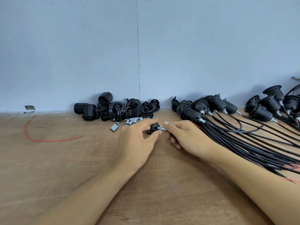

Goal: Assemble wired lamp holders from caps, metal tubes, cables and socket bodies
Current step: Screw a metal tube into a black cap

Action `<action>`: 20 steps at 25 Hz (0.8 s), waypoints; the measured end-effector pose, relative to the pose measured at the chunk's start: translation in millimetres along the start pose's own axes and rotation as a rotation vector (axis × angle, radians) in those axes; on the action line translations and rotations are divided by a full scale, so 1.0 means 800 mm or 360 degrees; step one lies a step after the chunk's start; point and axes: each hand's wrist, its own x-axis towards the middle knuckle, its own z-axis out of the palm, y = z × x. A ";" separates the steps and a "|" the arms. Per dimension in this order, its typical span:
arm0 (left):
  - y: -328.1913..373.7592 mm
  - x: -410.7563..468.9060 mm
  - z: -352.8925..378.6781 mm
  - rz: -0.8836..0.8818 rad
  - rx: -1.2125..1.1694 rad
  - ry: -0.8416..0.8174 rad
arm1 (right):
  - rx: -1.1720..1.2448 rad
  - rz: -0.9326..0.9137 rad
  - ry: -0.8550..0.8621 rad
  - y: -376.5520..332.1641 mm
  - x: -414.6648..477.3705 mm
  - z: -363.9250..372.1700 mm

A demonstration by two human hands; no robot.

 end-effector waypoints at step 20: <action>0.000 0.002 -0.001 -0.0080 0.0038 0.0002 | -0.0399 -0.0333 0.0351 0.010 -0.003 0.002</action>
